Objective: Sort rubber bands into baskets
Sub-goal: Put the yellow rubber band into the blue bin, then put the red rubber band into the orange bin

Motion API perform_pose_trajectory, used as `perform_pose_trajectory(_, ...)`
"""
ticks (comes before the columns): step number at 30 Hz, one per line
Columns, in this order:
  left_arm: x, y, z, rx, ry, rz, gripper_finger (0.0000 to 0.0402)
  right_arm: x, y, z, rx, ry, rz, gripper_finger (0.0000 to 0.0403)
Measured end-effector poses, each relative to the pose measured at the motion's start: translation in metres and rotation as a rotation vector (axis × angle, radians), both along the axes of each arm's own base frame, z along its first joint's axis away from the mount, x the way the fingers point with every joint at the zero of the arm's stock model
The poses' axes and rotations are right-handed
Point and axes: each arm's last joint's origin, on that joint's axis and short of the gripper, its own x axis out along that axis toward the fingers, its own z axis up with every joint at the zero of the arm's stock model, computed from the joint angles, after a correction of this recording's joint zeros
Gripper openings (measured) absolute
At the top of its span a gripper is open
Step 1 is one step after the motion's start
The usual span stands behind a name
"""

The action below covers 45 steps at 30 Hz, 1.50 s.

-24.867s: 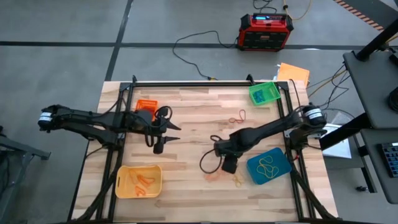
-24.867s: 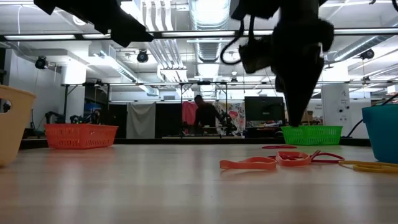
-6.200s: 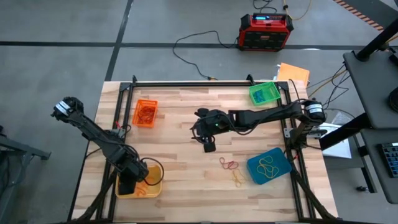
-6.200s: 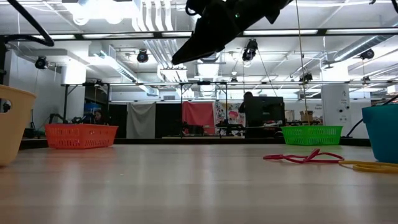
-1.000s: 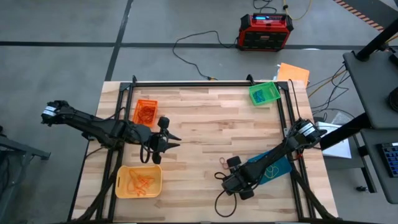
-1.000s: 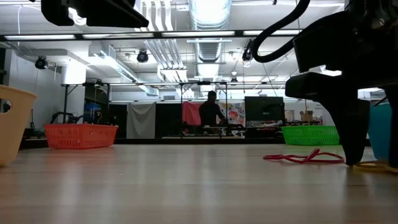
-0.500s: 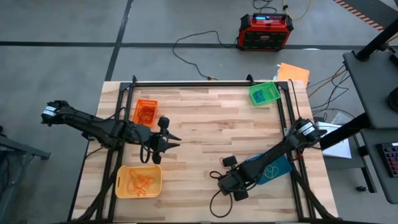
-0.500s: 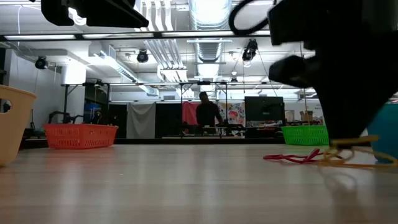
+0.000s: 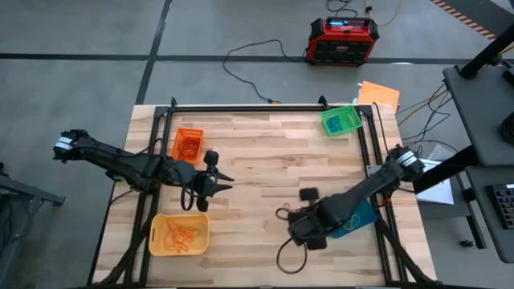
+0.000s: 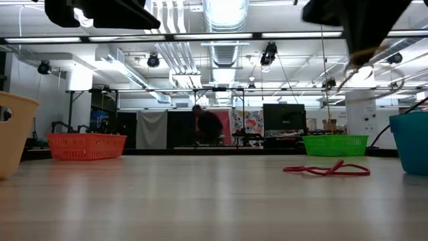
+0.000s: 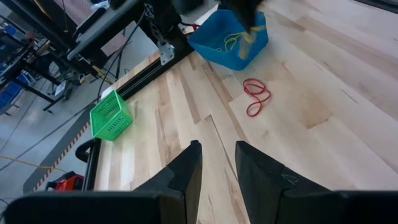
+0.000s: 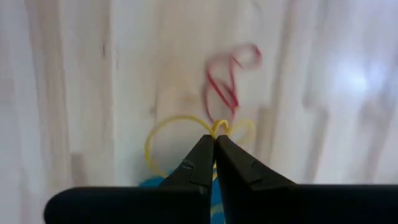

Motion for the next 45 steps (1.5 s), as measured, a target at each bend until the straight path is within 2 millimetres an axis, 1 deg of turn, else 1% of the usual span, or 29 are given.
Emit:
perform_pose_trajectory(3, 0.0, 0.0, 0.0, -0.001, -0.004, 0.0, 0.0082, -0.014, -0.008, 0.025, 0.039, -0.001, -0.121, 0.0009)
perform_pose_trajectory(7, 0.0, 0.0, 0.0, -0.001, -0.005, 0.0, 0.0082, -0.033, -0.016, 0.052, 0.168, -0.011, -0.326, 0.0009)
perform_pose_trajectory(10, 0.0, 0.0, 0.0, -0.001, -0.005, 0.0, 0.0082, -0.053, -0.025, 0.063, 0.175, 0.058, -0.519, 0.0008)
perform_pose_trajectory(13, 0.0, 0.0, 0.0, -0.002, -0.005, 0.0, 0.0082, -0.071, -0.031, 0.065, 0.139, 0.172, -0.673, 0.0008)
perform_pose_trajectory(16, 0.0, 0.0, 0.0, -0.005, -0.005, 0.002, 0.0082, -0.08, -0.034, 0.059, 0.151, 0.219, -0.722, 0.0008)
perform_pose_trajectory(18, 0.0, 0.0, 0.0, -0.007, -0.005, 0.003, 0.0082, -0.083, -0.036, 0.053, 0.129, 0.237, -0.752, 0.0008)
perform_pose_trajectory(26, 0.0, 0.0, 0.001, -0.008, -0.006, 0.003, 0.0082, -0.099, -0.043, 0.008, 0.023, 0.429, -0.77, 0.0008)
perform_pose_trajectory(30, 0.0, 0.0, 0.001, -0.009, -0.01, 0.003, 0.0082, -0.106, -0.046, -0.008, -0.026, 0.473, -0.777, 0.0009)
perform_pose_trajectory(38, 0.001, 0.0, 0.001, -0.01, -0.014, 0.003, 0.0082, -0.113, -0.05, -0.023, -0.069, 0.513, -0.798, 0.0014)
perform_pose_trajectory(41, 0.001, 0.0, 0.001, -0.011, -0.014, 0.003, 0.0082, -0.114, -0.051, -0.026, -0.078, 0.521, -0.8, 0.0032)
perform_pose_trajectory(45, 0.001, 0.0, 0.001, -0.021, -0.014, 0.007, 0.0082, -0.115, -0.051, -0.029, -0.079, 0.52, -0.806, 0.0074)
